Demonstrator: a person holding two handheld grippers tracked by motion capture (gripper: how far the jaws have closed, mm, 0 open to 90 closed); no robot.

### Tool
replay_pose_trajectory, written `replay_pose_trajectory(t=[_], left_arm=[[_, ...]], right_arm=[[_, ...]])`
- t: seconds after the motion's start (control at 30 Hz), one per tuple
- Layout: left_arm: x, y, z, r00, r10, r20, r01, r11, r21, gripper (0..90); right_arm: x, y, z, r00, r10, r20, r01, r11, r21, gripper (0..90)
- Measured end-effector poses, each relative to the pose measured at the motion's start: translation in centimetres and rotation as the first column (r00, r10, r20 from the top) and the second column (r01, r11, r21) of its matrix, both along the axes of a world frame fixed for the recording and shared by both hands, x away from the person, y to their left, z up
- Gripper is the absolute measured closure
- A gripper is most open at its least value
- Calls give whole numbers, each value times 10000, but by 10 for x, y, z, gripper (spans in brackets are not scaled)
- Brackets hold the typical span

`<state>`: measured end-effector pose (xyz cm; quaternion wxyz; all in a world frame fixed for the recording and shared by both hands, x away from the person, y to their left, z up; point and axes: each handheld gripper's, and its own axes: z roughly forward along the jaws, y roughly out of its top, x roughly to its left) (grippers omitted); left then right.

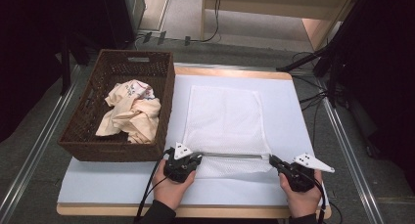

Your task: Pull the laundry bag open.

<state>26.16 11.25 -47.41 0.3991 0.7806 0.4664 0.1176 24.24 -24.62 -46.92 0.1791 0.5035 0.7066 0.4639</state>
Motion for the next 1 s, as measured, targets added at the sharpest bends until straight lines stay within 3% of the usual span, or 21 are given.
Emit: replay_pose_trajectory(t=[0.2, 0.53, 0.57, 0.6, 0.7, 0.87, 1.0], left_arm=[[-6, 0, 0, 9996, -55, 293, 40, 9987, 511, 872], [-7, 3, 1, 9994, -30, 342, 11, 9984, 557, 871], [-9, 4, 1, 9982, 205, 566, -258, 9953, 938, 872], [-9, 8, 1, 9977, 297, 609, -357, 9942, 1010, 872], [-8, 15, 1, 9979, 438, 479, -474, 9959, 776, 872], [-13, 18, 2, 9966, 454, 687, -534, 9914, 1192, 872], [-15, 21, 2, 9959, 444, 793, -550, 9891, 1365, 872]], right_arm=[[-1, 0, -1, 9999, 115, 34, -114, 9998, -157, 897], [-3, 4, 3, 9995, 232, 229, -224, 9992, -346, 897], [-3, 4, 4, 9996, 172, 226, -163, 9991, -390, 897], [-4, 3, 4, 9993, -44, 365, 67, 9980, -627, 897], [-3, -7, 7, 9993, -139, 354, 147, 9996, -232, 897], [-3, -4, 7, 9990, -165, 416, 183, 9989, -439, 897], [-2, -7, 6, 9995, -168, 264, 176, 9994, -297, 896]])
